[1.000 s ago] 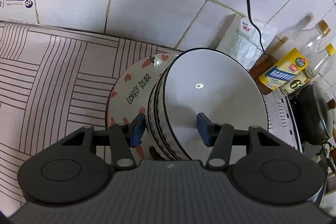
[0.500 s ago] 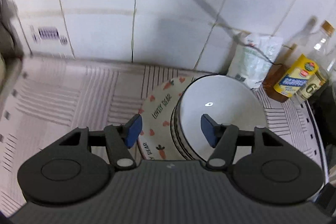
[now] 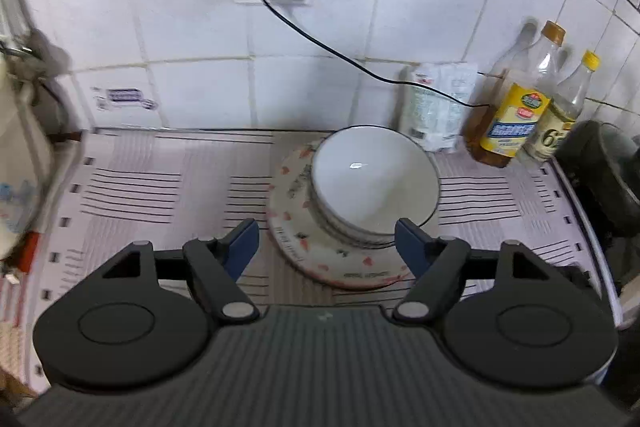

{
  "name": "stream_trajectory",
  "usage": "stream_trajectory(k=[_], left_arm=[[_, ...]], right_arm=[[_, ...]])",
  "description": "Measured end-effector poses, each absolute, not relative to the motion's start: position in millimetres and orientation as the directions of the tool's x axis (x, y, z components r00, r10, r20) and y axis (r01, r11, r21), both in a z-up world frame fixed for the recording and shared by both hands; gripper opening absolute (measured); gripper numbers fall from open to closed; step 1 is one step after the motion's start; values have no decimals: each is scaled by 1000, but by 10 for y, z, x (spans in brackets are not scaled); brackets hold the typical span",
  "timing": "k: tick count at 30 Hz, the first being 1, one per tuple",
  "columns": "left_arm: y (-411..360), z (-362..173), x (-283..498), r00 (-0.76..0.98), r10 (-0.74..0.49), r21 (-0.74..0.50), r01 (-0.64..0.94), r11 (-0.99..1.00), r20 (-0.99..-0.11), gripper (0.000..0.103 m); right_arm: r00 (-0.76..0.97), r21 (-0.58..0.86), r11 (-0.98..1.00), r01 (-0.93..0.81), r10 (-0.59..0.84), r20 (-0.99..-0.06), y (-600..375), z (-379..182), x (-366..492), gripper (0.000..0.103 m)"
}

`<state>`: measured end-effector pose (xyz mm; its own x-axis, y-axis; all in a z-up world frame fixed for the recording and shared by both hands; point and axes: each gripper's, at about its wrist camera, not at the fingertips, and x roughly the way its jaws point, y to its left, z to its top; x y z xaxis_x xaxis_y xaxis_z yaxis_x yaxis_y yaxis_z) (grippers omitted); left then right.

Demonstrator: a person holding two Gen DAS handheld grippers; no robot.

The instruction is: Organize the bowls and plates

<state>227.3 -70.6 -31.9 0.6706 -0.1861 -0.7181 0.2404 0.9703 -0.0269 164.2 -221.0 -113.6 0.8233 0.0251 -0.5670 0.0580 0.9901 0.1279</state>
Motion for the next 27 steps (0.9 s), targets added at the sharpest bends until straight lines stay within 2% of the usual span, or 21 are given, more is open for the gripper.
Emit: stream_trajectory(k=[2,4,6,9,12,18,23,27], left_arm=[[-657,-253,2143,691,-164,-2,229,973,-703,78],[-597,-190,2041,700,-152,6,219,976,-698,85],[-526,-126,1947,713,-124,20,191,981,-690,97],[-402,-15,1787,736,-103,35,169,985,-669,103],[-328,74,1635,752,-71,63,148,987,-656,103],[-252,142,1433,701,-50,61,133,989,-711,103],[-254,218,1196,704,-52,42,116,992,-709,103],[-260,287,1060,694,-46,41,108,993,-719,103]], right_arm=[[823,138,985,107,-10,-568,-2260,-1041,1583,103],[815,119,979,164,-66,-576,-2301,-944,1514,103],[800,71,978,195,-117,-588,-2298,-847,1443,103],[785,12,975,222,-172,-595,-2316,-700,1327,103],[789,-4,982,188,-153,-595,-2321,-560,1190,103],[770,19,990,141,-98,-630,-2277,-307,956,103],[722,129,985,117,5,-692,-2324,-147,814,103],[694,157,976,150,9,-720,-2371,-46,712,103]])
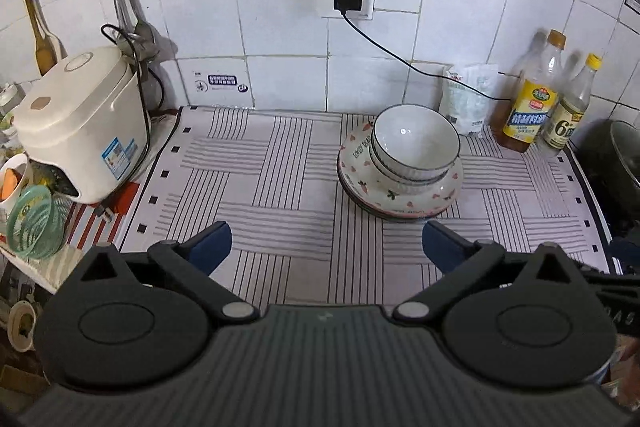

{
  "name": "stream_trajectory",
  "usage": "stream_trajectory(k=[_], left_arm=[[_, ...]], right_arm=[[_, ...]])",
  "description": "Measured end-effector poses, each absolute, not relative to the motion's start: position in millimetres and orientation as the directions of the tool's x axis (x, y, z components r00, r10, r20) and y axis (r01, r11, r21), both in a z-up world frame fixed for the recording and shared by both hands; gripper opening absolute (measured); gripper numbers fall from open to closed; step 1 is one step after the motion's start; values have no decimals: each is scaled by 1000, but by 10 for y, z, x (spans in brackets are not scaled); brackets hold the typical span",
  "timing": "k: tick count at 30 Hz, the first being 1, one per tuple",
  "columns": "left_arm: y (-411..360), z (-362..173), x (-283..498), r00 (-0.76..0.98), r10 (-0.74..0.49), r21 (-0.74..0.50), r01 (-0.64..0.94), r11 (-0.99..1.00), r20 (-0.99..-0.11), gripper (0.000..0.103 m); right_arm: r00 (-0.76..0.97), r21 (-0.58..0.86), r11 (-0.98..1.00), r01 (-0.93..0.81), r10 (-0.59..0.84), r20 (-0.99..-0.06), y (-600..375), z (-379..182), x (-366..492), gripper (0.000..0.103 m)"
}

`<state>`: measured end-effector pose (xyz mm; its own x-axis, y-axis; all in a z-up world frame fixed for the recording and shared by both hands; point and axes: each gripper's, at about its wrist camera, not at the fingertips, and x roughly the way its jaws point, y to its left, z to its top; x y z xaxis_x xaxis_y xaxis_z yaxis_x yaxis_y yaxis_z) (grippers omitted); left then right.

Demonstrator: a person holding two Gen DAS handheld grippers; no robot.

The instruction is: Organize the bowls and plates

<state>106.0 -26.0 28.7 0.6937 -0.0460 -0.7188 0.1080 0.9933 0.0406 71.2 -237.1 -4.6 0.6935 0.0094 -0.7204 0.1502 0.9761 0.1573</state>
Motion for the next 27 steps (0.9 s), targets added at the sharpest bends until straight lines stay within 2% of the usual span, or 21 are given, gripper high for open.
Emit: stream_trajectory(k=[14,27], left_arm=[[-206,398,773,709,-16,93,115,989,-705,103],[-218,313,711,685,7,115,112,987,-729,103]], right_arm=[[711,127,967,222,-71,-700,-2436,235,340,103],[707,69,969,237,-123,-696,-2373,270,190,103]])
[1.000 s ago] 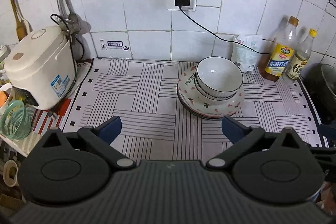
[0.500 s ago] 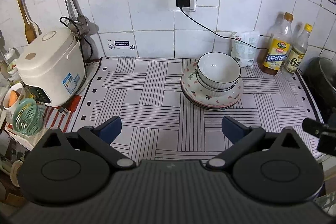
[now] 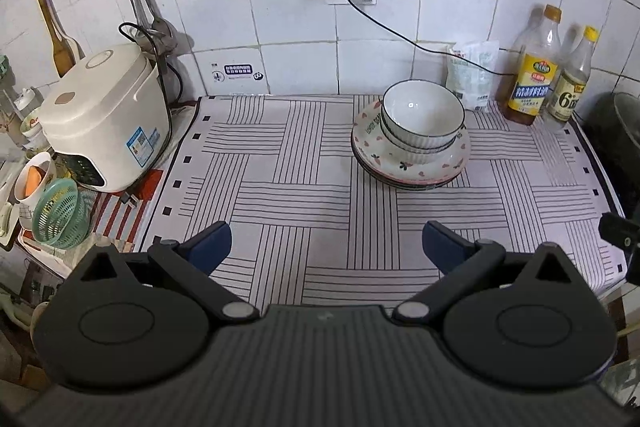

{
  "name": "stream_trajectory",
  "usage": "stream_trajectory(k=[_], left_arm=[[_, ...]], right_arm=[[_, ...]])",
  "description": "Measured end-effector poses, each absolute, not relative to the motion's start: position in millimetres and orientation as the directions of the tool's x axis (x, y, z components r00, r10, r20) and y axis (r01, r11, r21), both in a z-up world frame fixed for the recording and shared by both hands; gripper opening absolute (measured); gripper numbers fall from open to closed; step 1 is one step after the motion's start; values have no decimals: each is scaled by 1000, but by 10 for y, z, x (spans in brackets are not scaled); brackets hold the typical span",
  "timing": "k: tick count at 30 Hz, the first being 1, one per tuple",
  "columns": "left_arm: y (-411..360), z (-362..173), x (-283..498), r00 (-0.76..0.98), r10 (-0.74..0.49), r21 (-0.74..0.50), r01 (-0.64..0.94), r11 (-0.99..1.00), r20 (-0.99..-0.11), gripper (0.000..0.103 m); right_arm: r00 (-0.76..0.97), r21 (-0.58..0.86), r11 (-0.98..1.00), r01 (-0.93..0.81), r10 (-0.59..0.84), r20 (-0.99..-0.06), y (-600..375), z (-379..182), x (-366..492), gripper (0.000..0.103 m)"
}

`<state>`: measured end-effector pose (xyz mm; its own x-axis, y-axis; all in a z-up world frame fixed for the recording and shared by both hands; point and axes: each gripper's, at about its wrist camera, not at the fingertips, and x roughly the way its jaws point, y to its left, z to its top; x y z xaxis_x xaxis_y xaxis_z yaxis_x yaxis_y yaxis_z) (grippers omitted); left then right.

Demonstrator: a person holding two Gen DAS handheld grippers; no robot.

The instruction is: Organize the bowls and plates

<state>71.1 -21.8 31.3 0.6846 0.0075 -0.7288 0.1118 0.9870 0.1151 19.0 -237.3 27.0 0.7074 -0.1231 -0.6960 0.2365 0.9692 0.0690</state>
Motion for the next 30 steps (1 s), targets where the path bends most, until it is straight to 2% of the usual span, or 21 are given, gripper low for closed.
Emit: stream_trajectory(k=[13,20,30], left_arm=[[-319,262,538,721,-5,134,135,982,-692,103],[-323,199,464,722,-10,133,141,981,-692,103],[-341,147,420,735,-12,141,146,979,-678,103]], right_arm=[[755,50,972,231,-147,-639,-2336,236,55,103],[741,63,970,233,-135,-657,-2353,143,10,103],[760,58,972,229,-142,-635,-2334,110,-58,103]])
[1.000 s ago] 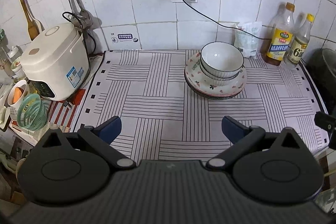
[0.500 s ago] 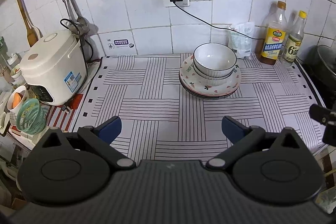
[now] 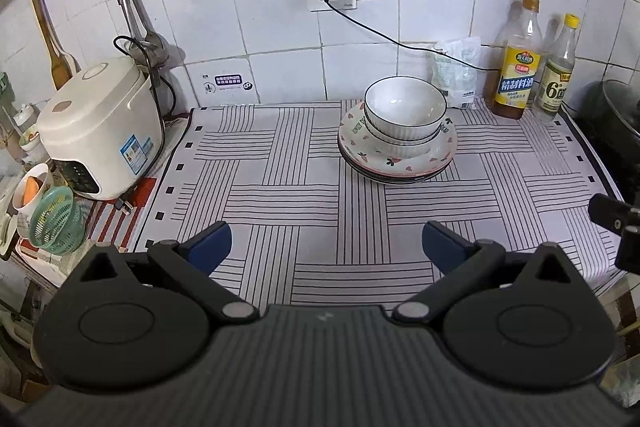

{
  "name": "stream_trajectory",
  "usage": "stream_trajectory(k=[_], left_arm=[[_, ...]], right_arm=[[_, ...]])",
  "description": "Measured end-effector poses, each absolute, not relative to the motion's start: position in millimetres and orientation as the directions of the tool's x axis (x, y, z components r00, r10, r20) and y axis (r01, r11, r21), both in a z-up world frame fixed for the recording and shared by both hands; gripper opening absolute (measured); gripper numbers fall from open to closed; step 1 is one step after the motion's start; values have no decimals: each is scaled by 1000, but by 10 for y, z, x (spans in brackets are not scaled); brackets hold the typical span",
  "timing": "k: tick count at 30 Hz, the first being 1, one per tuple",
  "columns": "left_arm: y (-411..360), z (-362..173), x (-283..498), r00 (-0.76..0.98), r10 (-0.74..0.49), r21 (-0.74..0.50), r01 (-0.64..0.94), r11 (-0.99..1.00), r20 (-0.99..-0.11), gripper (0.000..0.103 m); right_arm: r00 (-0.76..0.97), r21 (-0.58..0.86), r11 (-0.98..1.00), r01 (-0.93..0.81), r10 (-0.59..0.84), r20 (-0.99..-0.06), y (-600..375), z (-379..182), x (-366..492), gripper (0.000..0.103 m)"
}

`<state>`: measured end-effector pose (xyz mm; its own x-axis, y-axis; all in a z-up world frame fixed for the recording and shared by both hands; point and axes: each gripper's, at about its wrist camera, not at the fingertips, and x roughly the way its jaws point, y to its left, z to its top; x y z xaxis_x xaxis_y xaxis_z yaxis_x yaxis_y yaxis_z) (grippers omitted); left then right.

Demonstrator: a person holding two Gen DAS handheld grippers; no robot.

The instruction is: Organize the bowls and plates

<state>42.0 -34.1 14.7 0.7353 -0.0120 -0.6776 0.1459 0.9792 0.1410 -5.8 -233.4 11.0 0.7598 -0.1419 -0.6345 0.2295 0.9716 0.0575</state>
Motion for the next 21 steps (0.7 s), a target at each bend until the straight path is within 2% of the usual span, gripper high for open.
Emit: stream_trajectory(k=[21], left_arm=[[-298,137,453,737,-20,127,144,981,-676,103]], right_arm=[[747,34,974,224,-149,-648,-2305,56,-16,103]])
